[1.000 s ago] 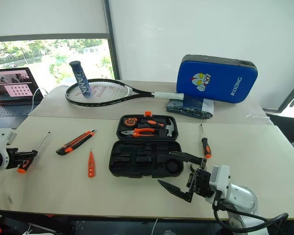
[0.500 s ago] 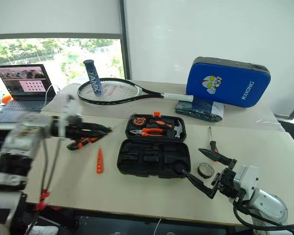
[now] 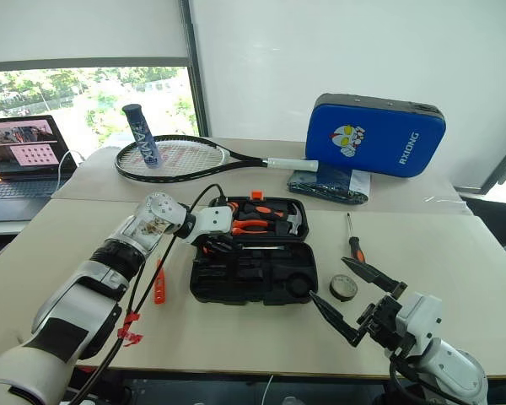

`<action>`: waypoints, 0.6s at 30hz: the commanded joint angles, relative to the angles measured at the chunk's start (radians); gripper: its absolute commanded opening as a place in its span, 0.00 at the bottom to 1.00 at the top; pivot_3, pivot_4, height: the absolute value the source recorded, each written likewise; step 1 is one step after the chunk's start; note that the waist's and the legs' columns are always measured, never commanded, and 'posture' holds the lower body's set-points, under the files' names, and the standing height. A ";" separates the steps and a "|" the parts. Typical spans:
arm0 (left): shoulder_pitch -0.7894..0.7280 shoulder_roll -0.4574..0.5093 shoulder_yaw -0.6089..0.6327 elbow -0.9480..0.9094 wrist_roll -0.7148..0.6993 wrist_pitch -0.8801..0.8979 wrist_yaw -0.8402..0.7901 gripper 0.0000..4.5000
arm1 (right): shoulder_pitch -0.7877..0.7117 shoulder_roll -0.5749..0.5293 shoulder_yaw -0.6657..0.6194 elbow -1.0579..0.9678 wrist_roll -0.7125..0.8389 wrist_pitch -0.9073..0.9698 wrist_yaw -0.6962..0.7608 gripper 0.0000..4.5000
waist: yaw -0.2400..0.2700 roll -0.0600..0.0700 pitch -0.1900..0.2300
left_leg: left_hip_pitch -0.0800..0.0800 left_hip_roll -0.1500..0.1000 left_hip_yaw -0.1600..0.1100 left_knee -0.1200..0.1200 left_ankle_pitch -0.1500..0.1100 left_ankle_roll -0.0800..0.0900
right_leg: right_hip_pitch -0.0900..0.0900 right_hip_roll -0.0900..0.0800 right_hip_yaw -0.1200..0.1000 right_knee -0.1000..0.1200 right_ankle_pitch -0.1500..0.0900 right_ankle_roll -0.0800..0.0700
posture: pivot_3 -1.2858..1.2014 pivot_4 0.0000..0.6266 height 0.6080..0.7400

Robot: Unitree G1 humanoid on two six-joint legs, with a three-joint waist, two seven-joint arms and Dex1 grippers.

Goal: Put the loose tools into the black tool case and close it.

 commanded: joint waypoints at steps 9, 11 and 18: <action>-0.052 -0.041 -0.009 0.042 0.084 -0.012 0.035 0.10 | 0.013 0.001 0.005 -0.053 -0.006 -0.005 -0.025 1.00 | 0.013 0.000 0.000 | 0.001 0.000 0.000 0.000 0.000 0.000 | 0.001 0.000 0.000 0.000 0.000 0.000 | 0.52 0.24 1.00; -0.050 -0.044 -0.009 0.044 0.093 -0.002 0.040 0.10 | 0.017 0.004 0.008 -0.052 -0.005 -0.009 -0.021 1.00 | 0.017 0.000 0.000 | 0.001 0.000 0.000 0.000 0.000 0.000 | 0.001 0.000 0.000 0.000 0.000 0.000 | 0.52 0.24 1.00; -0.045 -0.053 0.013 0.041 0.102 0.032 0.085 0.59 | 0.030 0.012 0.017 -0.050 -0.003 -0.020 -0.015 1.00 | 0.021 0.000 0.000 | 0.002 0.000 0.000 0.001 0.000 0.000 | 0.002 0.000 0.000 0.000 0.000 0.001 | 0.52 0.24 1.00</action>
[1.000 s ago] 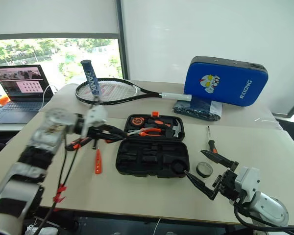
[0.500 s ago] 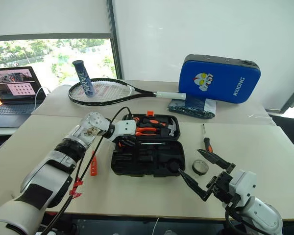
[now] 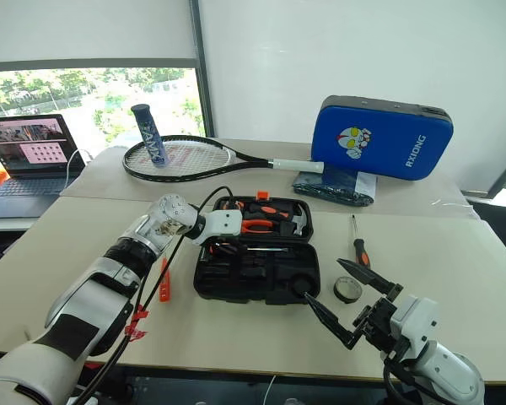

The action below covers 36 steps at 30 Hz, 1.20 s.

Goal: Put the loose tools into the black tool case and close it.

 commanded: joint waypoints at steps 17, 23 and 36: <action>0.017 0.051 0.198 -0.048 -0.168 -0.107 0.049 0.70 | 0.031 0.031 0.021 -0.020 0.011 -0.034 0.023 1.00 | -0.003 0.001 -0.001 | -0.001 0.000 0.000 0.001 0.000 0.000 | -0.001 0.000 0.000 0.000 0.000 0.000 | 0.52 0.24 1.00; 0.061 0.034 0.236 0.064 -0.191 -0.168 0.063 0.24 | 0.025 0.035 0.021 -0.009 0.009 -0.037 0.026 1.00 | 0.000 0.001 -0.001 | -0.001 0.000 0.000 0.001 0.000 0.000 | -0.001 0.000 0.000 0.000 0.000 0.000 | 0.52 0.24 1.00; 0.055 -0.013 0.233 0.150 -0.165 -0.186 0.116 0.01 | 0.030 0.027 0.020 -0.034 0.007 -0.020 0.010 1.00 | 0.002 0.001 -0.001 | -0.002 0.000 -0.001 0.001 0.000 0.000 | -0.001 0.000 -0.001 0.000 0.000 0.000 | 0.52 0.24 1.00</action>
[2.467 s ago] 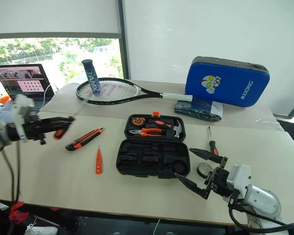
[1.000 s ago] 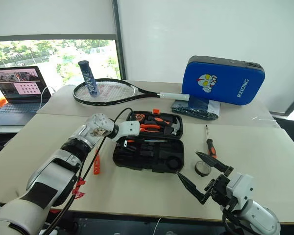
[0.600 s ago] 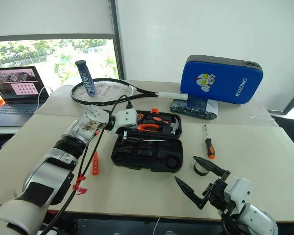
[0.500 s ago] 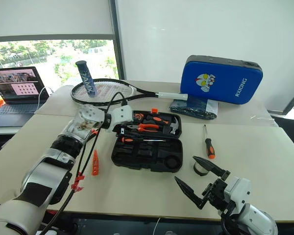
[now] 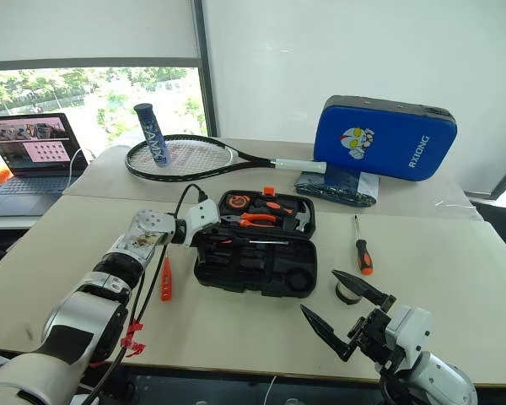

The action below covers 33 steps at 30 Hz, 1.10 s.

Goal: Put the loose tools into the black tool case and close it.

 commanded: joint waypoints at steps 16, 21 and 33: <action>0.021 -0.074 -0.075 0.039 0.094 0.068 0.065 0.01 | -0.005 0.000 -0.003 -0.039 0.001 -0.011 -0.021 1.00 | 0.003 0.001 -0.001 | 0.015 0.000 0.000 0.000 -0.001 0.001 | 0.018 0.000 -0.001 -0.004 -0.001 0.001 | 0.52 0.24 1.00; 0.028 -0.082 -0.095 0.048 0.131 0.064 0.117 0.01 | -0.007 -0.001 -0.008 -0.037 0.002 -0.009 -0.029 1.00 | 0.003 0.004 -0.003 | 0.020 0.000 -0.001 0.000 -0.001 0.000 | 0.025 0.000 -0.001 -0.006 -0.004 0.007 | 0.52 0.24 1.00; 0.078 -0.012 0.086 -0.100 -0.102 -0.044 -0.043 0.01 | 0.050 -0.011 -0.149 -0.002 0.088 0.016 -0.056 1.00 | 0.000 0.005 -0.004 | 0.021 0.000 -0.001 -0.004 -0.001 0.000 | 0.026 0.000 -0.001 -0.008 -0.002 0.004 | 0.52 0.24 1.00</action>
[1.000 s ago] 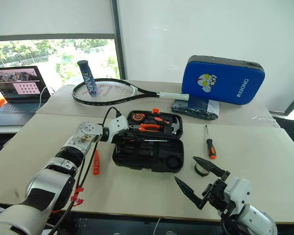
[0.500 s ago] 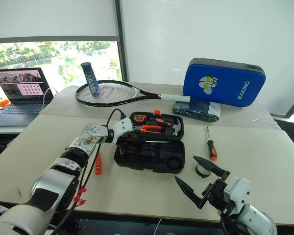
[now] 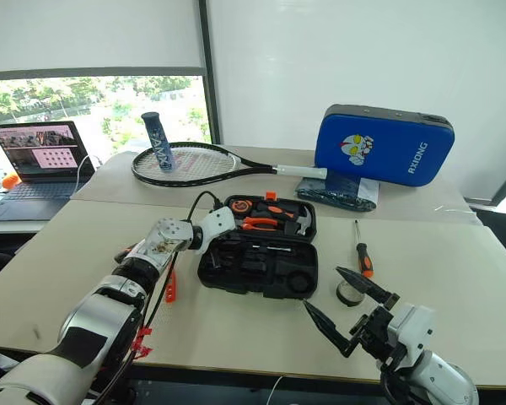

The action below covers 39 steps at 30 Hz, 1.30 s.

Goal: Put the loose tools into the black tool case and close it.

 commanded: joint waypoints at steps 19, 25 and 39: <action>0.575 0.471 0.386 -0.645 -0.548 0.236 -0.509 0.99 | 0.115 -0.123 -0.283 0.132 -0.006 0.261 -0.164 1.00 | -0.014 0.005 0.000 | -0.004 0.004 0.004 0.000 0.001 0.000 | -0.008 -0.001 0.004 0.002 -0.002 0.002 | 0.52 0.24 1.00; 0.673 0.462 0.413 -0.756 -0.594 0.289 -0.471 0.99 | -0.321 -0.378 -0.149 0.216 0.128 0.858 -0.274 1.00 | -0.033 0.006 0.001 | -0.003 0.003 0.007 -0.001 0.002 0.001 | -0.010 -0.001 0.007 0.003 0.002 -0.003 | 0.52 0.24 1.00; 0.765 0.409 0.410 -0.910 -0.624 0.304 -0.359 1.00 | -1.206 -0.339 0.392 0.999 -0.244 1.174 -0.225 0.77 | -0.023 0.006 0.002 | -0.025 0.002 0.004 -0.003 0.000 0.004 | -0.032 -0.003 0.003 0.001 0.003 -0.005 | 0.52 0.24 1.00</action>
